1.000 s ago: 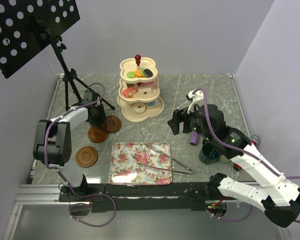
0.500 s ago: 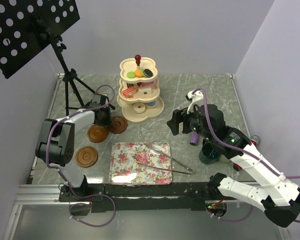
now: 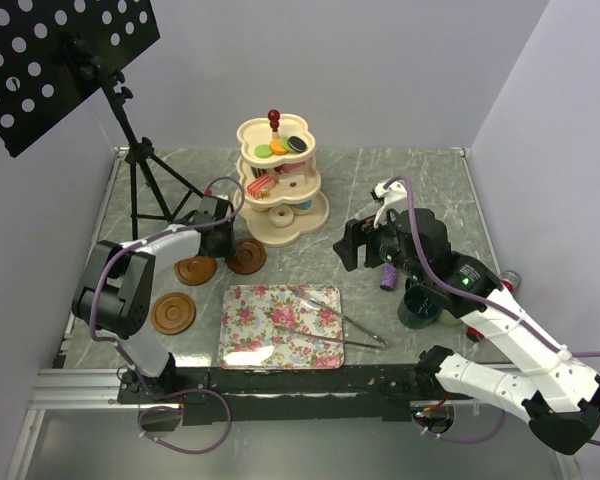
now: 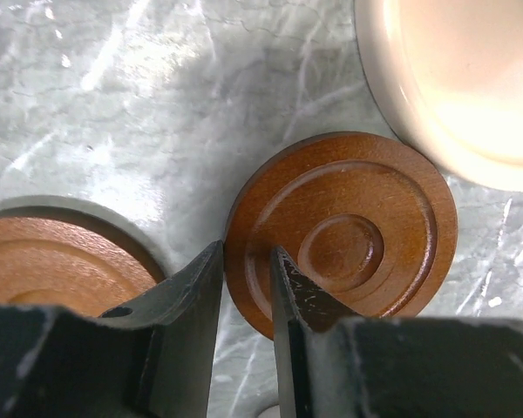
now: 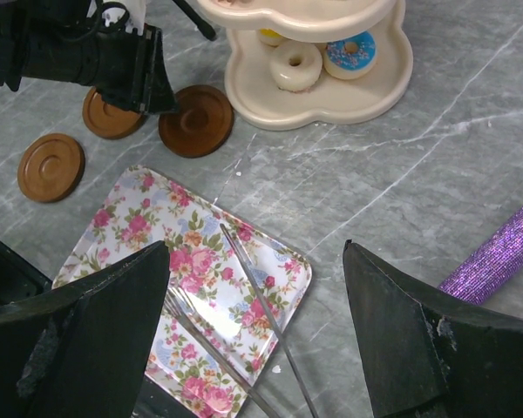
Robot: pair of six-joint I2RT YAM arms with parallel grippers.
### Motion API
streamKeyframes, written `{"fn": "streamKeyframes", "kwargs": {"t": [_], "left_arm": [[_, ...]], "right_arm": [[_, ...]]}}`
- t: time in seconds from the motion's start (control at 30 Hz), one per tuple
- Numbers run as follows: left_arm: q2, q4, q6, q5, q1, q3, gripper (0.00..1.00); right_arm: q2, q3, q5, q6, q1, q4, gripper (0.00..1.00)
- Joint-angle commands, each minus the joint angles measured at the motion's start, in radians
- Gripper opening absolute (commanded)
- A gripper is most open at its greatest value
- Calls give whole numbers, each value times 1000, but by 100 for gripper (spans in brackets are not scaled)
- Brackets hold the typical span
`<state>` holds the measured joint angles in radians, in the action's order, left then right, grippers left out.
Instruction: Serve the afternoon tea
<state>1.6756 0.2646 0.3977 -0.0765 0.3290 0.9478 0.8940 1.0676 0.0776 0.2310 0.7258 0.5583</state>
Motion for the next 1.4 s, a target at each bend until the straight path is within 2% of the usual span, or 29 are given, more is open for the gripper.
{"fn": "streamKeyframes", "kwargs": {"t": [0.0,0.37,0.7,0.8,0.83,0.9,1.0,1.13,1.17,1.37], "left_arm": [[-2,15,33,29,38,-26,32],[-13,-14,128,49,131,-84,32],[4,-42,248,35,214,-23,34],[-62,-19,279,-17,216,-3,42],[-88,-12,283,-32,214,3,48],[-144,11,294,-83,216,11,67],[-229,65,306,-141,209,11,86],[-336,137,337,-166,151,-47,95],[-361,145,342,-157,130,-73,100],[-439,165,352,-91,-13,-187,100]], "right_arm": [[-12,2,-10,10,-5,-49,87],[0,-21,-25,8,-5,-54,87],[3,-89,-32,16,-5,-90,87],[19,-107,-33,8,-3,-101,86],[28,-112,-33,4,-3,-103,86],[60,-118,-32,-13,0,-113,86],[129,-115,-4,-38,20,-130,86],[259,-65,60,-50,69,-132,85],[290,-57,71,-48,81,-138,85],[434,-41,114,-27,153,-228,86]]}}
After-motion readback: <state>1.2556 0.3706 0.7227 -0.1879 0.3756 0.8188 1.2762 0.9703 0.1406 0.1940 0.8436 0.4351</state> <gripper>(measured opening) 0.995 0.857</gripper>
